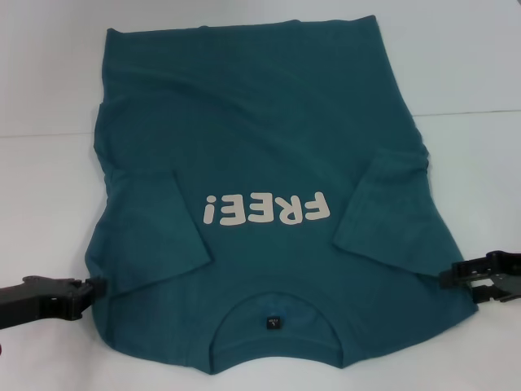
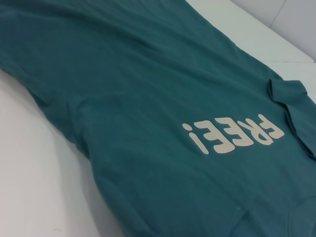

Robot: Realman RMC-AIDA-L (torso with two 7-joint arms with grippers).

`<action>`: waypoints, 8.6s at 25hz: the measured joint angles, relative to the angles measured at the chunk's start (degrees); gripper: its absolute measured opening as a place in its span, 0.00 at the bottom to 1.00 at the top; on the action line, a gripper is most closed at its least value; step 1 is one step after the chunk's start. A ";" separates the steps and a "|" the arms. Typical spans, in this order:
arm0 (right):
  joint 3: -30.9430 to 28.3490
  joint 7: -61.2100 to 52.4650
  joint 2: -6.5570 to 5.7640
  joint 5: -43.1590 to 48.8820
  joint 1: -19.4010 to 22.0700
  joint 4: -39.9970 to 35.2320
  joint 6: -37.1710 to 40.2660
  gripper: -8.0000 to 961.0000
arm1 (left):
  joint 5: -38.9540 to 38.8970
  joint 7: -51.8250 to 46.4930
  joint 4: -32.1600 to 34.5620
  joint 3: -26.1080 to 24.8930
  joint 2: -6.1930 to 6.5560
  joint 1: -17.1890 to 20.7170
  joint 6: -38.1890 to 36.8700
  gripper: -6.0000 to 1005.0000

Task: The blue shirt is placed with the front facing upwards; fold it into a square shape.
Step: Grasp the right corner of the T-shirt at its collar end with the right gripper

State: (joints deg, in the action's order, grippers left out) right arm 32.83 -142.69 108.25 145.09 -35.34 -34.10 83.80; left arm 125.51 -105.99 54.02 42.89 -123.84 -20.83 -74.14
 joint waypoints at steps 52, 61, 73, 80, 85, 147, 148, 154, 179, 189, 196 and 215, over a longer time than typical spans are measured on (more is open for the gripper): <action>-0.90 0.62 0.73 -9.26 -5.78 4.18 -7.06 0.89 | 0.00 0.34 -0.06 -0.09 0.27 -0.22 0.50 0.01; -0.52 0.65 -1.08 -9.67 1.53 -1.48 1.74 0.89 | 0.00 0.42 -0.30 -0.08 0.22 -0.04 0.46 0.01; -0.06 1.20 -1.15 -5.98 3.63 -1.76 3.16 0.89 | 0.00 0.44 -0.68 -0.08 0.26 -0.65 0.49 0.01; 0.26 1.30 -0.50 -4.28 3.18 -1.60 2.50 0.89 | 0.00 0.44 -0.68 -0.06 0.27 -0.58 0.34 0.01; 0.40 1.02 -0.50 -4.26 3.35 -1.58 2.03 0.89 | 0.00 0.44 -0.68 -0.09 0.27 -0.35 0.25 0.01; 2.68 0.17 2.72 -7.28 -9.52 5.29 -11.22 0.90 | 0.00 1.94 -2.20 -0.71 0.50 -0.95 1.01 0.01; 2.68 0.49 2.71 -7.41 -9.35 4.95 -10.73 0.90 | 0.00 1.94 -2.20 -0.71 0.51 -0.94 1.05 0.01; 2.68 3.06 1.06 -7.37 -5.85 0.42 -3.88 0.90 | 0.00 1.95 -2.25 -0.70 0.53 -0.89 0.96 0.01; 10.00 9.71 1.20 3.02 -4.56 -7.82 0.91 0.90 | 0.19 1.51 -2.35 -0.34 0.53 -1.50 0.66 0.01; 14.70 8.81 2.02 3.10 -4.64 -8.25 -1.73 0.89 | 0.13 1.45 -2.35 -0.35 0.53 -1.59 0.54 0.01; 15.74 8.54 2.34 3.18 -4.81 -8.35 -2.66 0.75 | 0.24 1.55 -2.57 -0.45 0.53 -1.58 0.61 0.01; 16.75 8.32 4.78 9.98 -6.97 -9.58 -4.07 0.35 | 0.44 1.84 -3.58 -0.62 0.61 -1.58 0.83 0.01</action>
State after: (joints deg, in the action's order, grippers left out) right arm 49.58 -134.37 113.03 155.07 -42.31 -43.68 79.73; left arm 125.95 -104.15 50.44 42.27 -123.23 -22.41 -73.30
